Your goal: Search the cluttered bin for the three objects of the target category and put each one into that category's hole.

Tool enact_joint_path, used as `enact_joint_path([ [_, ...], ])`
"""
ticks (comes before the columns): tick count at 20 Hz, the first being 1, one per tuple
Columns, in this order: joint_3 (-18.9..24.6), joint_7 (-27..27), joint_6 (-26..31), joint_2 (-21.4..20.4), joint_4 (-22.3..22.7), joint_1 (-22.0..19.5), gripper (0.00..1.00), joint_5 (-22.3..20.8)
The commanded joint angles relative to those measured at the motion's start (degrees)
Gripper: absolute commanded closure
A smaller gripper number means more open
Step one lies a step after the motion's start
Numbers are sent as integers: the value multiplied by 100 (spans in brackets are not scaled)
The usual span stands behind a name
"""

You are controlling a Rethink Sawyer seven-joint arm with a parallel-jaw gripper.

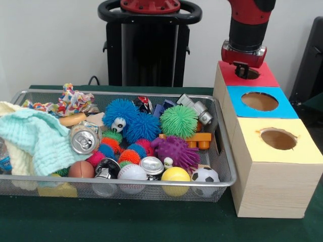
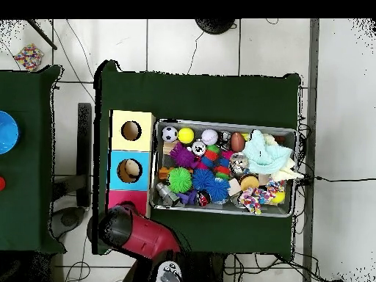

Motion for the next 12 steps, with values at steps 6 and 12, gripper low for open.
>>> enact_joint_path([
  [6,-441,1320,1239,-478,-253,247,100,-229],
  [12,-792,1470,1849,-635,-522,436,100,-384],
])
